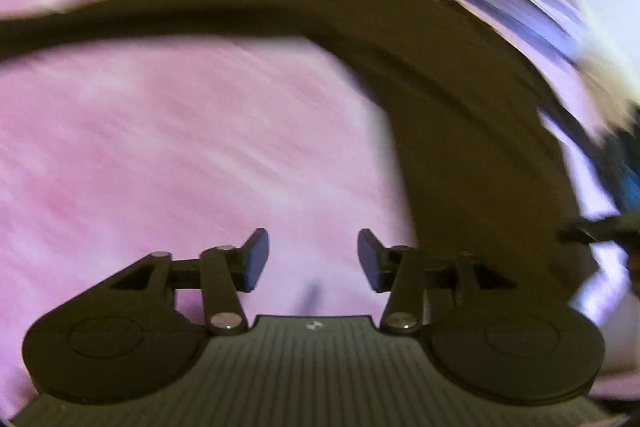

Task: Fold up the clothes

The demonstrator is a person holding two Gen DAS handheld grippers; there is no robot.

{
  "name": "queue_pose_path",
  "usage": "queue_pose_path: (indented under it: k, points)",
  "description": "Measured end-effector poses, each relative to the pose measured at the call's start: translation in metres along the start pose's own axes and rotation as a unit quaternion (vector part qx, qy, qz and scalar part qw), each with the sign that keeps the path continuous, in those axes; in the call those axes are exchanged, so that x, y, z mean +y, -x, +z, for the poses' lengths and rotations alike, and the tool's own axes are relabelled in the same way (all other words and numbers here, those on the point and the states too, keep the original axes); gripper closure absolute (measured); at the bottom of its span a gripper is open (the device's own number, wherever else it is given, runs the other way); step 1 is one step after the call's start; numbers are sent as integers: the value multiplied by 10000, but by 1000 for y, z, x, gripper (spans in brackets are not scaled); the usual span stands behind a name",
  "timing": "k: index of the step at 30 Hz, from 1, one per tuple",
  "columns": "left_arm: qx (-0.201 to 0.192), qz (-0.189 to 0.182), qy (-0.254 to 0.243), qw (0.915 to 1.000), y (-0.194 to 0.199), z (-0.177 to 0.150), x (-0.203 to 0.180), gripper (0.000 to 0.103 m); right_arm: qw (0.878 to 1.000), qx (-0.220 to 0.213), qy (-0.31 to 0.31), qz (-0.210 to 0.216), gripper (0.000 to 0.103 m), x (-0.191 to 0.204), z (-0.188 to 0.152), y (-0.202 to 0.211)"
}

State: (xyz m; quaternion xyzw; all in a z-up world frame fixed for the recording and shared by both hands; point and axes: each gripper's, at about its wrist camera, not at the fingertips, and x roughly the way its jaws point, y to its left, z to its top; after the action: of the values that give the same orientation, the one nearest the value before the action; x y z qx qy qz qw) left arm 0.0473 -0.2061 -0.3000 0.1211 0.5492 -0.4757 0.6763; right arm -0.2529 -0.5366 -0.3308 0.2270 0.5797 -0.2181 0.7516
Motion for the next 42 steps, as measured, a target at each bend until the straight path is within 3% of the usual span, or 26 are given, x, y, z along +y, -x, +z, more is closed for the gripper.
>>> queue_pose_path:
  k: [2,5,9,11,12,13,15,16,17,22,26,28,29,30,31,32,37,42]
  points:
    - [275,92,-98,9995,-18,-25,-31,54,9997,116,-211,38,41,-36,-27,8]
    - [654,364,-245,9969,-44,-62,-75,54,9993,-152,-318,133,41,-80,-58,32]
    - [592,774,-171,9951,-47,-76,-94,57,9984,-318,-422,178,41,-127,-80,43]
    - [683,787,-182,9944,-49,-73,-95,72,9975,-281,-585,288,41,-146,-87,36]
    - [735,783,-196,9940,-50,-72,-95,95,9966,-324,-639,408,41,-151,-90,33]
    - [787,780,-210,9936,-51,-70,-95,100,9954,-384,-686,545,41,-156,-93,30]
    - [831,838,-482,9918,-49,-68,-100,101,9943,-371,-732,679,42,-162,-93,29]
    - [827,864,-518,9915,-41,-69,-99,102,9939,-305,-771,726,66,-166,-92,30]
    - [814,886,-497,9915,-29,-72,-97,102,9934,-239,-811,773,98,-170,-90,31]
    - [822,970,-398,9911,16,-93,-90,102,9941,44,-670,849,99,-152,-101,74]
    - [1015,933,-67,9904,-4,-102,-71,100,9937,224,-804,748,98,-144,-116,67]
    - [1174,1037,-198,9875,-12,-98,-69,94,9923,300,-1011,644,96,-144,-119,59]
    - [1199,1102,-289,9862,-11,-95,-69,93,9933,275,-1008,486,81,-140,-117,61]
    - [1187,1149,-364,9856,-7,-92,-68,92,9944,238,-980,312,74,-136,-115,64]
    - [1150,1194,-434,9852,-1,-86,-66,91,9951,98,-971,176,53,-135,-112,72]
    - [1093,1256,-513,9847,4,-80,-65,91,9953,-71,-967,52,41,-135,-109,80]
    - [747,1509,-1006,9806,18,-32,-78,90,9912,-792,-892,-567,40,-153,-79,113]
    - [494,1474,-1398,9779,-10,20,-139,86,9818,-1089,-54,-1555,40,-201,-24,107]
